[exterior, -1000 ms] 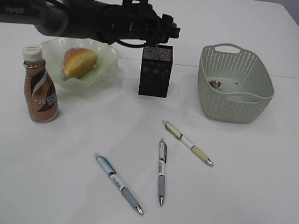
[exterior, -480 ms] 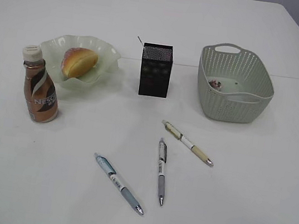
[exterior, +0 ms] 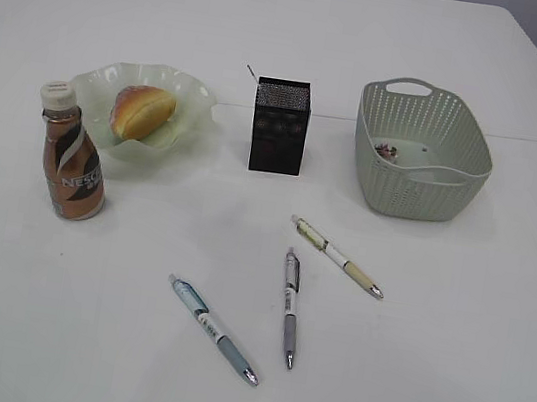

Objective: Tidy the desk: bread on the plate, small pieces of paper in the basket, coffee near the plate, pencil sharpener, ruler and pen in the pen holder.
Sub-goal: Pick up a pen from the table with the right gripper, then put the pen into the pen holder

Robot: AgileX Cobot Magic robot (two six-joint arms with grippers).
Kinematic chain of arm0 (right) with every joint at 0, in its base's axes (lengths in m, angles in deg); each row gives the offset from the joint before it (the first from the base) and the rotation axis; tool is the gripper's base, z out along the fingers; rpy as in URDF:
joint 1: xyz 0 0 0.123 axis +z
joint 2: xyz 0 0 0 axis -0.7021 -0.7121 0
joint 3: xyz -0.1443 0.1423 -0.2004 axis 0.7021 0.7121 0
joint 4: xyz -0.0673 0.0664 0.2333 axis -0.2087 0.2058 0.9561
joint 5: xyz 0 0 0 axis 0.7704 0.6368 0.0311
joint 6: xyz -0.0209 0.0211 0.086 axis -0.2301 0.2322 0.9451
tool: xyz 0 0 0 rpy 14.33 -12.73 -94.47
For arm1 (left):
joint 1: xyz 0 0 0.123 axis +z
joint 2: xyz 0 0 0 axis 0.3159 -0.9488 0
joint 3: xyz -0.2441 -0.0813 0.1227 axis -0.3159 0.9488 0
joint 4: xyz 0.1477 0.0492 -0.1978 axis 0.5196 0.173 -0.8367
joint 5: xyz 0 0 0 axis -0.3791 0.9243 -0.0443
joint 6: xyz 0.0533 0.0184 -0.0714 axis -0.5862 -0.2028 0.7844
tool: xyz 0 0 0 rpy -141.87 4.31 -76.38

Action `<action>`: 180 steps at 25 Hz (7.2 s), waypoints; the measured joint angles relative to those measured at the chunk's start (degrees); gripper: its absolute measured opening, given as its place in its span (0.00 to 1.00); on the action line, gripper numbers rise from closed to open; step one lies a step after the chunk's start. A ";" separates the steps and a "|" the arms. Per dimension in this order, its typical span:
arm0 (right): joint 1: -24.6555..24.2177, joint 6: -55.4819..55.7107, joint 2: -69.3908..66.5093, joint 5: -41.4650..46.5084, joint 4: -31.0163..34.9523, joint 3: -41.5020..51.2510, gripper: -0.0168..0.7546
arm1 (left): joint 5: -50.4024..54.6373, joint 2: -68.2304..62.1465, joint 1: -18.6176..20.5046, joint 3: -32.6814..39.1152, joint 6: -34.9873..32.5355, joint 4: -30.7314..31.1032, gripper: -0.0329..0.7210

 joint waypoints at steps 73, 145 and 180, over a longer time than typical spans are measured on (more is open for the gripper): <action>0.00 -27.44 -75.34 -14.05 0.00 -37.71 0.58 | 33.66 29.85 8.36 -0.08 9.40 4.66 0.57; 0.00 -9.26 -66.63 -5.60 4.92 -50.49 0.12 | 33.66 29.85 8.36 -0.08 9.27 4.11 0.54; 0.22 -7.37 -67.64 -89.73 2.79 -26.20 0.12 | 33.66 29.85 8.36 -0.08 9.11 6.19 0.53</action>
